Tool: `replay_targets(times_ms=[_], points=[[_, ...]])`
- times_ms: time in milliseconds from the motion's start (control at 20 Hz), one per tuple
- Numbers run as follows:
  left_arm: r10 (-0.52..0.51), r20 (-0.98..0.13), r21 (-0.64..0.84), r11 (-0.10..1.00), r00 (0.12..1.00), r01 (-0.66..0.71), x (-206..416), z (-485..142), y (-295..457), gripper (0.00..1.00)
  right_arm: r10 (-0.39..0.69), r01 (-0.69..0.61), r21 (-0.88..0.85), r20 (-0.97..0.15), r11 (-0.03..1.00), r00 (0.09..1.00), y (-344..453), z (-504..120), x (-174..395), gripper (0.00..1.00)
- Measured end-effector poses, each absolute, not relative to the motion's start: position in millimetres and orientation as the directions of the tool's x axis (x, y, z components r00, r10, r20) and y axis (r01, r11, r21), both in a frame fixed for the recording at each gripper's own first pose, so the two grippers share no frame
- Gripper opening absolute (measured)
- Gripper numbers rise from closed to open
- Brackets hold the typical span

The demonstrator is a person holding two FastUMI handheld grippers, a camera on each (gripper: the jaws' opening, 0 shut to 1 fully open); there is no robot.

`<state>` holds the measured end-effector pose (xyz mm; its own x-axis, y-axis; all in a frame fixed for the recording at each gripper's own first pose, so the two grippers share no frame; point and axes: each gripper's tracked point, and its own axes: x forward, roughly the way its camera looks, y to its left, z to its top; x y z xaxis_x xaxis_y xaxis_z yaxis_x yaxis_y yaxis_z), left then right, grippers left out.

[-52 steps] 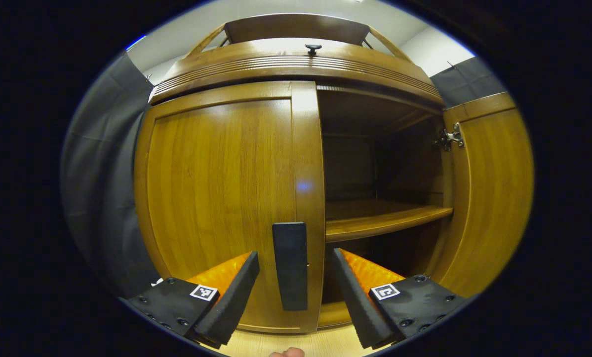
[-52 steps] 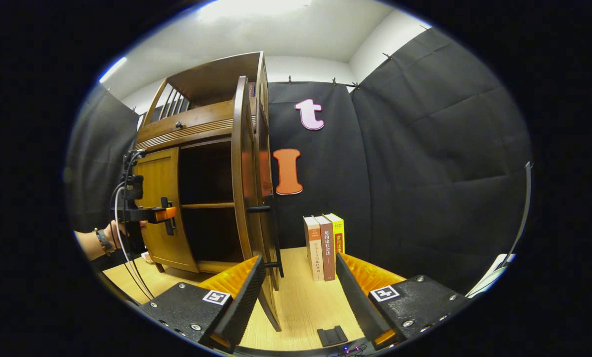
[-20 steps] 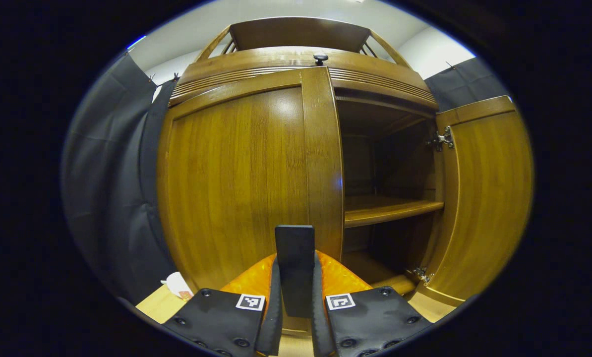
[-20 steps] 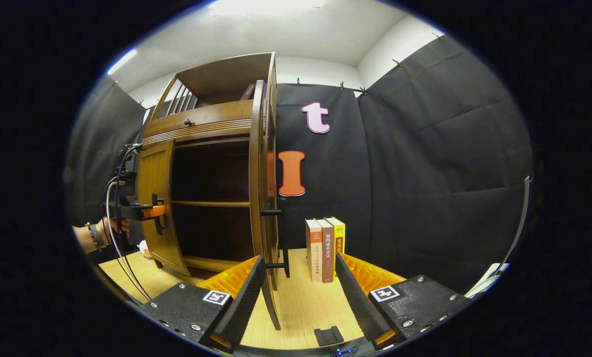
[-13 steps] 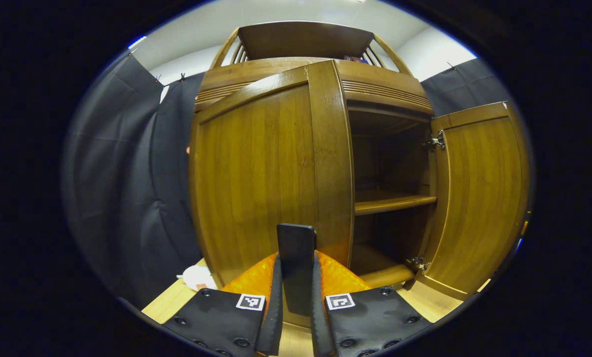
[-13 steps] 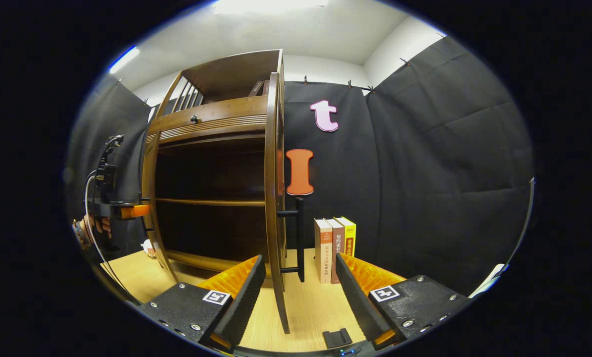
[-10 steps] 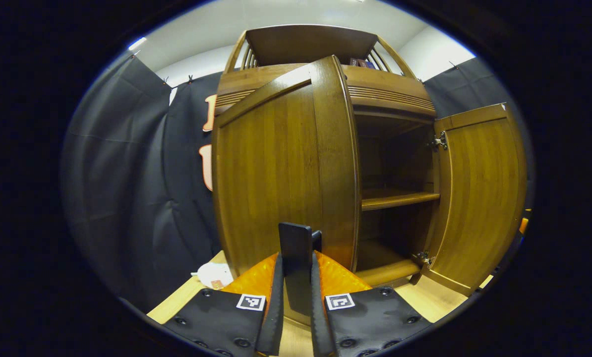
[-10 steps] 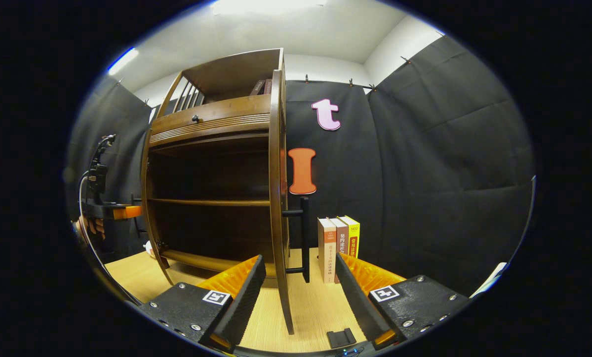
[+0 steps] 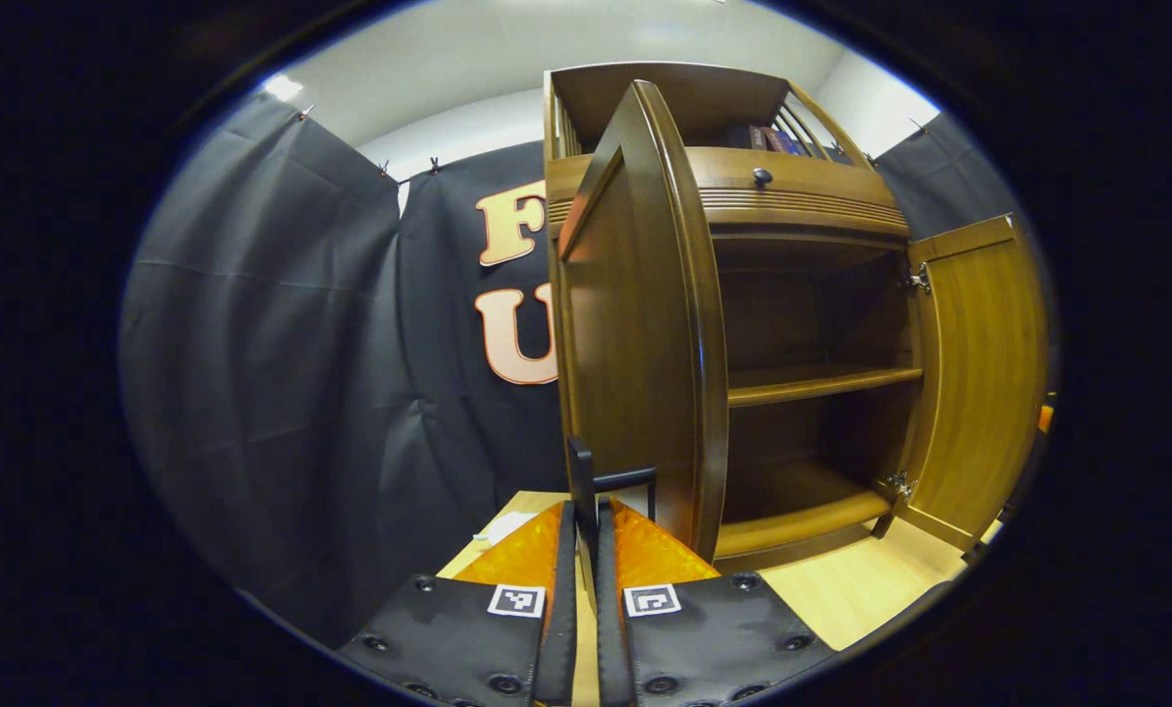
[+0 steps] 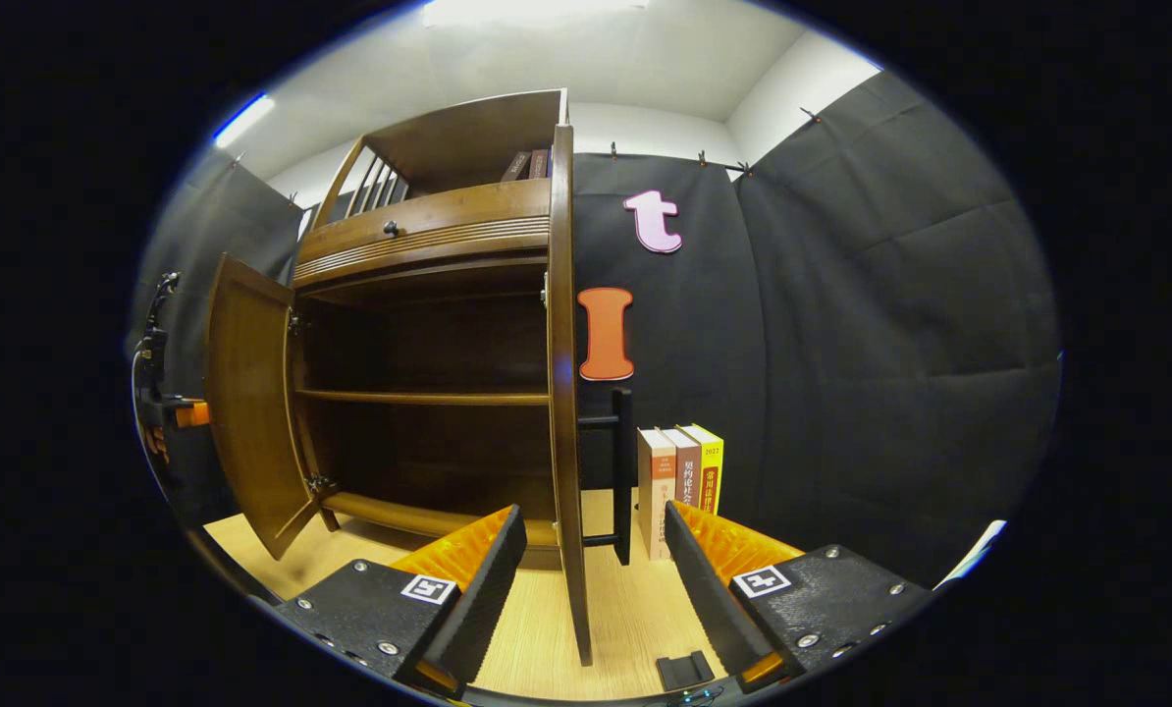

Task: Open the right door of the double-door shoe cabinet with the right hand, and open the left door with the left hand.

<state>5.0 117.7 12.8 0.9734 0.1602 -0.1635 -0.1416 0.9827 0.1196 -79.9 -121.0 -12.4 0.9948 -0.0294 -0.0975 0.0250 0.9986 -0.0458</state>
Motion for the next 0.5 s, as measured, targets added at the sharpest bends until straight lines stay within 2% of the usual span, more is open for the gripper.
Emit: replay_targets(times_ms=[50,100,150,200,250,300,500], points=[[0.164,-0.159,0.127,0.981,0.974,-0.144,3.4,13.7,128.5,0.14,-0.031,0.026,-0.049,-0.101,0.998,0.994,-120.2,-12.0,-80.1,0.87],[0.170,-0.162,0.133,0.980,0.972,-0.149,5.4,14.7,138.4,0.11,-0.031,0.026,-0.048,-0.100,0.999,0.995,-117.9,-9.5,-80.8,0.87],[0.156,-0.170,0.103,0.985,0.973,-0.140,4.1,12.6,144.3,0.17,-0.032,0.028,-0.045,-0.096,0.999,0.995,-114.7,-6.5,-81.3,0.87],[0.147,-0.164,0.073,0.988,0.975,-0.137,4.0,14.9,146.4,0.09,-0.037,0.033,-0.045,-0.094,0.998,0.995,-113.5,-5.2,-82.2,0.87],[0.135,-0.170,0.057,0.990,0.976,-0.127,4.0,15.0,151.5,0.05,-0.042,0.037,-0.047,-0.094,0.998,0.995,-111.2,-3.9,-83.4,0.87],[0.121,-0.162,0.062,0.992,0.979,-0.112,2.2,16.3,155.9,0.09,-0.045,0.040,-0.047,-0.094,0.998,0.995,-107.8,-3.4,-84.7,0.87],[0.062,-0.156,0.075,0.996,0.986,-0.051,1.0,17.0,168.9,0.09,-0.061,0.056,-0.058,-0.094,0.997,0.994,-91.8,-5.2,-84.1,0.87]])
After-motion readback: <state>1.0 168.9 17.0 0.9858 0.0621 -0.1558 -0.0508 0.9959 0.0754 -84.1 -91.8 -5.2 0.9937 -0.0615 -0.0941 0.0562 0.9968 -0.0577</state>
